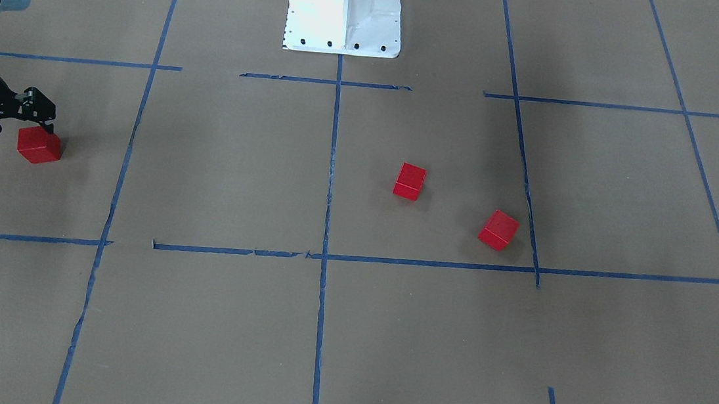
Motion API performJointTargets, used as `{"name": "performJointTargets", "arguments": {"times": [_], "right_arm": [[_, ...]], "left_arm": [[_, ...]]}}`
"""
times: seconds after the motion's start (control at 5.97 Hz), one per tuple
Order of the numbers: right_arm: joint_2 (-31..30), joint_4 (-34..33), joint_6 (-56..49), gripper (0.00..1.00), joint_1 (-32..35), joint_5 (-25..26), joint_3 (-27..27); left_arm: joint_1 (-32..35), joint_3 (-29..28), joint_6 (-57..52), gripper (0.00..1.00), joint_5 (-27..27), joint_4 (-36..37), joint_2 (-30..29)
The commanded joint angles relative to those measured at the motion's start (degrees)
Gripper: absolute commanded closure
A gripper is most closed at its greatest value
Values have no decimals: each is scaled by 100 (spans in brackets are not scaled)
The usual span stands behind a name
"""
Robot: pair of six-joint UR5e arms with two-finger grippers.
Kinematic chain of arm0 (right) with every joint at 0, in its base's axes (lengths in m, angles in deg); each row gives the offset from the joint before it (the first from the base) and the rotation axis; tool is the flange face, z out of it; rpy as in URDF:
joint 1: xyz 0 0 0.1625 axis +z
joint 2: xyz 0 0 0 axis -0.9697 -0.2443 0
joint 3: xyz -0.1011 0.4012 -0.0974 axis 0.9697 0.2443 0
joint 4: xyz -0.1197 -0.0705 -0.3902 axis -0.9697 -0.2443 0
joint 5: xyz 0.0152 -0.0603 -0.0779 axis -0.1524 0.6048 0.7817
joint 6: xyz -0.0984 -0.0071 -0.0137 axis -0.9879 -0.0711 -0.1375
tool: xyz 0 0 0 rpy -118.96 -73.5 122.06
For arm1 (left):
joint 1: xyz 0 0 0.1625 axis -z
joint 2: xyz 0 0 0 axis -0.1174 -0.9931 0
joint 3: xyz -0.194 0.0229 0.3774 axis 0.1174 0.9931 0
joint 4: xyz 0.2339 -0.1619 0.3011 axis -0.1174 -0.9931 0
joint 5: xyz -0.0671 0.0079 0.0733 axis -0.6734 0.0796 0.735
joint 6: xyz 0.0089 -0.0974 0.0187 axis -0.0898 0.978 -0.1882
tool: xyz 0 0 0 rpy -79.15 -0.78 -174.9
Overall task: Form red blocks into L shape at center
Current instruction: 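Lower the right gripper onto the lone red cube and grasp it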
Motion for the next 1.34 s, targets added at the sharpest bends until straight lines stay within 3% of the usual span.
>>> {"name": "performJointTargets", "arguments": {"times": [0.0,0.34,0.5,0.67,0.84,1.01,1.17], "right_arm": [[66,0,-5,1,-99,-10,180],[302,0,4,4,-249,-1,487],[303,0,21,72,-240,-10,489],[295,0,21,100,-232,-27,445],[303,0,317,100,-240,-36,201],[303,-113,877,100,-310,-132,-384],[791,-445,1787,100,-589,-211,-782]], "left_arm": [[0,2,0,0,7,1,0],[0,2,0,0,7,1,0],[9,11,0,0,7,1,0],[9,11,0,0,7,1,0],[9,29,9,0,7,9,0],[9,81,17,0,7,9,0],[0,73,44,0,7,9,0]]}}
